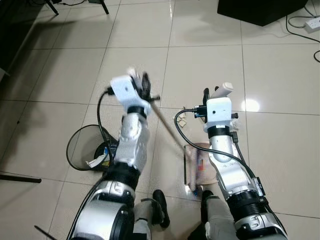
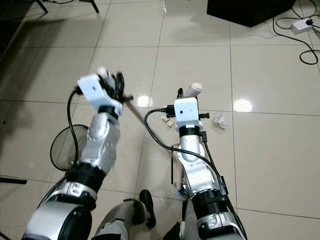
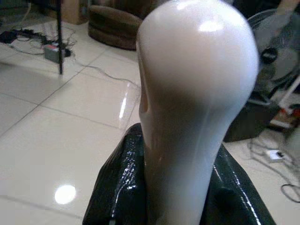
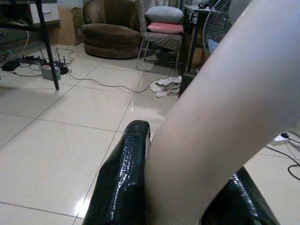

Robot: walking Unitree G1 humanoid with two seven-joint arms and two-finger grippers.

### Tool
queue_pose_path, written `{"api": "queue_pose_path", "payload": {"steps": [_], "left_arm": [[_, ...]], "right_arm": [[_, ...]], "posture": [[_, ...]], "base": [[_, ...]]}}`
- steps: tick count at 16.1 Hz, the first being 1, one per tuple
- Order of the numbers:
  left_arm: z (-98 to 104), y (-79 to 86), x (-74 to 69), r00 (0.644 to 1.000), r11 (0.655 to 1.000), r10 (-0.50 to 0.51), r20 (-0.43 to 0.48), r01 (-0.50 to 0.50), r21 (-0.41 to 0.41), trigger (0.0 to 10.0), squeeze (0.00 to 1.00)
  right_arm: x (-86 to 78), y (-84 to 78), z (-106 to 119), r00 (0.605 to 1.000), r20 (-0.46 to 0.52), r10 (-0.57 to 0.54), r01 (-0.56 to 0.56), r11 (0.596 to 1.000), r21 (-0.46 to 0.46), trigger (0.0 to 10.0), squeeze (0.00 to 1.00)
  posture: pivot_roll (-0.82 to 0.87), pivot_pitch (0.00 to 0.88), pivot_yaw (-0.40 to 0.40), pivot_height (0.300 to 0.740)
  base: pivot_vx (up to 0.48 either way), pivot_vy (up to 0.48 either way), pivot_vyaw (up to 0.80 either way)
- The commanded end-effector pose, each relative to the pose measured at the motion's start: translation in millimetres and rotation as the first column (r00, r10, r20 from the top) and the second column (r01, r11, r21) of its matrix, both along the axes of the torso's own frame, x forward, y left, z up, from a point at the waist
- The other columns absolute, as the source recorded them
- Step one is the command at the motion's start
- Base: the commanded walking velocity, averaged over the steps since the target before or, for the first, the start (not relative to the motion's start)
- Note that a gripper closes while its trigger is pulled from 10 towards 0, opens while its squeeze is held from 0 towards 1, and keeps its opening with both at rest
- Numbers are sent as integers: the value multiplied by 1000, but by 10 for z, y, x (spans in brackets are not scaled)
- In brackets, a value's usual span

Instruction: Sweep floor

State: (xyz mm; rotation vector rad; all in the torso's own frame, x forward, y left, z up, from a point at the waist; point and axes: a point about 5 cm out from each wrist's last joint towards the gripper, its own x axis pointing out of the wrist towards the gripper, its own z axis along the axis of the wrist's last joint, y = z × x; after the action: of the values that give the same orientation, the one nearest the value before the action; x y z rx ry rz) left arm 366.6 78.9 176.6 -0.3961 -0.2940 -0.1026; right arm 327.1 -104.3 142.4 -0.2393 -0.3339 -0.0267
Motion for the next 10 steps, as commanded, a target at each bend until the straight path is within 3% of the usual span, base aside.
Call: {"api": "queue_pose_path", "payload": {"steps": [1, 2, 6, 7, 9, 10], "left_arm": [[221, -220, -9, 991, 993, -107, 82, 102, 62, 10000, 0], [226, -188, -12, 984, 975, -149, 97, 130, 178, 10000, 0], [365, -3, 9, 964, 944, -223, 144, 177, 278, 10000, 0], [435, 170, 4, 958, 927, -233, 169, 166, 336, 10000, 0], [374, 273, -5, 962, 912, -250, 108, 196, 360, 10000, 0], [237, 334, -45, 967, 904, -254, 26, 228, 361, 10000, 0]], "right_arm": [[-57, 66, -273, 991, -131, 17, -7, 997, 76, 10000, 0], [-57, 39, -281, 991, -134, 14, -3, 997, 80, 10000, 0], [-44, -81, -302, 991, -137, -5, 18, 995, 94, 10000, 0], [-59, -188, -301, 990, -135, -35, 52, 991, 121, 10000, 0], [-75, -296, -281, 989, -132, -61, 81, 986, 147, 10000, 0], [-82, -377, -234, 988, -134, -73, 95, 981, 166, 10000, 0]], "posture": [[-24, 299, 222, 740], [-24, 281, 218, 740], [-26, 213, 206, 740], [-34, 167, 199, 740], [-46, 123, 192, 740], [-59, 101, 183, 740]], "base": [[0, 0, 0], [0, 0, 0], [0, 0, 0], [0, 0, 0], [0, 0, 0], [0, 0, 0]]}}
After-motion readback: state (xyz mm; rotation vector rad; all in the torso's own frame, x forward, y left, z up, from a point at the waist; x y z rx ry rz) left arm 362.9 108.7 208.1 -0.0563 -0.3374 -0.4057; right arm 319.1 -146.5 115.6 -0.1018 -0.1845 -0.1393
